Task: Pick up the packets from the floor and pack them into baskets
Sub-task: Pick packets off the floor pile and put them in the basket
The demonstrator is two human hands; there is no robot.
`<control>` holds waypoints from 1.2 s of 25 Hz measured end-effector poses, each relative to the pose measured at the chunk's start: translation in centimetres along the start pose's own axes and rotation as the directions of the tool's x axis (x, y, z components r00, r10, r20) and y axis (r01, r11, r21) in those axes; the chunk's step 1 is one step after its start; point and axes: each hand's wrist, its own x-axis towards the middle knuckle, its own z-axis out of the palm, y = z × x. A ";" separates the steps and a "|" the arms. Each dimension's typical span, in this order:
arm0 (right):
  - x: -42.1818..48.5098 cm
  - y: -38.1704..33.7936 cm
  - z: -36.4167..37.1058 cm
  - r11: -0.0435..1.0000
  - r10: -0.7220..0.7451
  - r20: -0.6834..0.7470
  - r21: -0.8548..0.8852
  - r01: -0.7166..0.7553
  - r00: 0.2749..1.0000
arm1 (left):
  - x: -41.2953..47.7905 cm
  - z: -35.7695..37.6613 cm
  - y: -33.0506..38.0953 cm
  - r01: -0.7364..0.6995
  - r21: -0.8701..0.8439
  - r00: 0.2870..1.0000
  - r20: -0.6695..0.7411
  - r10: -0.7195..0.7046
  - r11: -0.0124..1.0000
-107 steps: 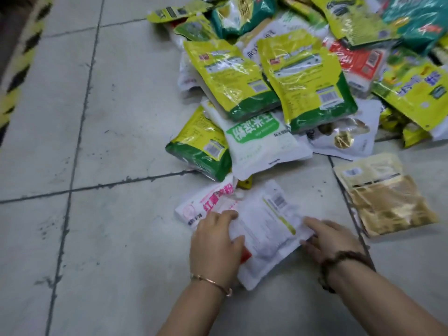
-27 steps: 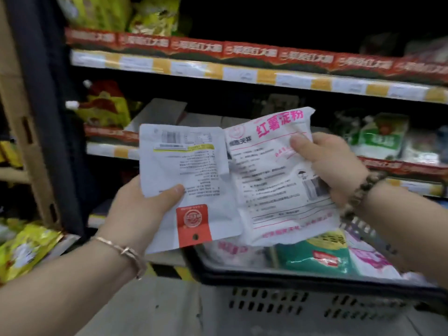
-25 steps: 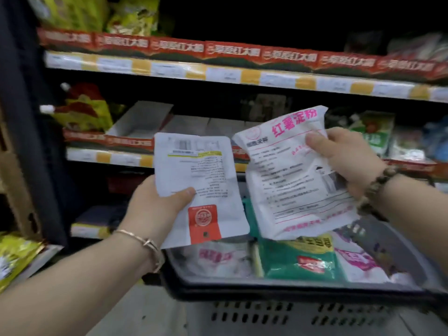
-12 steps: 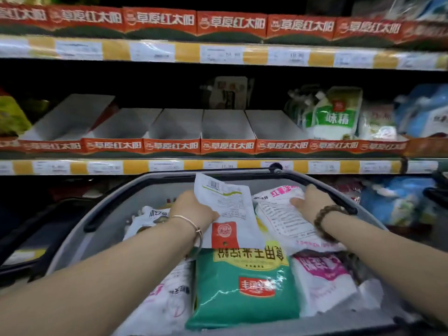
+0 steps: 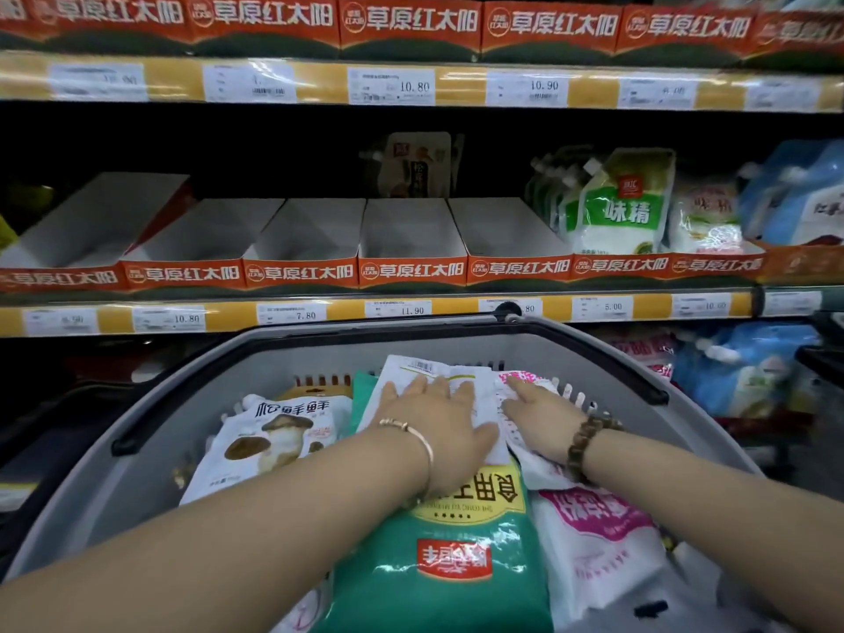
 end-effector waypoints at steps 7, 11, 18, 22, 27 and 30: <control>0.2 0.0 0.9 0.973 0.064 -0.016 -0.219 -0.066 0.998 | 4.1 0.4 0.0 0.156 0.051 0.984 0.075 -0.159 0.987; 1.2 0.3 1.4 0.980 0.060 0.013 -0.188 -0.057 0.998 | 2.9 0.8 0.5 0.097 0.097 0.986 -0.145 -0.082 0.991; 0.1 -1.4 0.8 0.994 -0.007 -0.049 -0.109 0.001 0.999 | 3.2 -0.7 -1.2 -0.019 -0.225 0.999 0.044 0.030 0.974; -0.9 -3.5 -0.3 0.974 -0.176 0.003 -0.146 0.174 0.984 | 0.4 -1.2 -3.6 0.032 -0.398 0.989 -0.121 -0.087 0.917; -2.9 -8.7 -1.8 0.938 -0.280 -0.037 -0.223 0.265 0.959 | -6.3 -1.3 -9.8 0.027 -0.546 0.925 -0.304 -0.229 0.838; -5.0 -15.5 -0.7 0.885 -0.440 -0.059 -0.197 0.422 0.896 | -11.9 -2.0 -14.4 0.028 -0.560 0.898 -0.349 -0.267 0.828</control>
